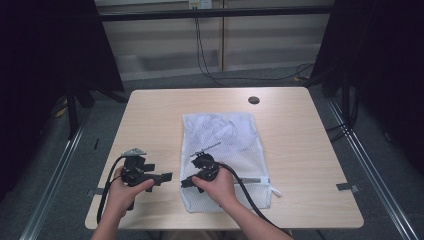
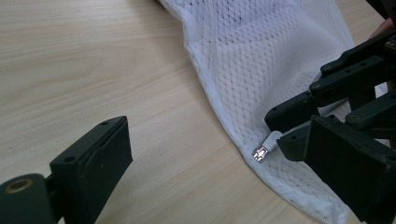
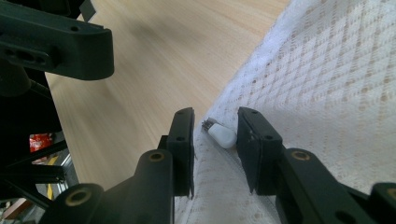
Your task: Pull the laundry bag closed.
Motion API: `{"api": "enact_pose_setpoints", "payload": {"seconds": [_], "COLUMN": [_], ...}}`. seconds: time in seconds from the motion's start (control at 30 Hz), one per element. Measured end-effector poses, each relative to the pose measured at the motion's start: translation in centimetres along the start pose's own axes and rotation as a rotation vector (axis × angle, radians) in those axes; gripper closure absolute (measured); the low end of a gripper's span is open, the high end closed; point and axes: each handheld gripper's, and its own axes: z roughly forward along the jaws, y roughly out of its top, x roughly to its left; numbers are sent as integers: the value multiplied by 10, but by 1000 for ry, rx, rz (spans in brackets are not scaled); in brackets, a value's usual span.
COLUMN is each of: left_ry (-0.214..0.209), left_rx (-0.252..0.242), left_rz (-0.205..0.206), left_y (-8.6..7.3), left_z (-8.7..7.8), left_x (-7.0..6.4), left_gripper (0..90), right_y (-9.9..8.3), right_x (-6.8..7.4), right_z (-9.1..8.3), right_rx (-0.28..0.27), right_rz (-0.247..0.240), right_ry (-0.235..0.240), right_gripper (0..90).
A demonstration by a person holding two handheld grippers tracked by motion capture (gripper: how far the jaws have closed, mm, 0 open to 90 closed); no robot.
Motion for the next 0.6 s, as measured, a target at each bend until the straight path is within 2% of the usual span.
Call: {"api": "enact_pose_setpoints", "payload": {"seconds": [0.17,0.47,0.6], "left_ry": [2,3,5], "left_rx": [0,3,6], "left_rz": [-1,-6,-5], "left_y": [0,0,0], "left_z": [0,0,0], "left_x": [0,0,1], "left_gripper": [72,74,75], "right_y": [0,1,2], "right_x": [1,2,1], "right_z": [1,3,4], "right_rx": [-7,1,1], "right_rz": [9,18,29], "right_ry": [14,7,17], "right_gripper": [693,742,798]}}
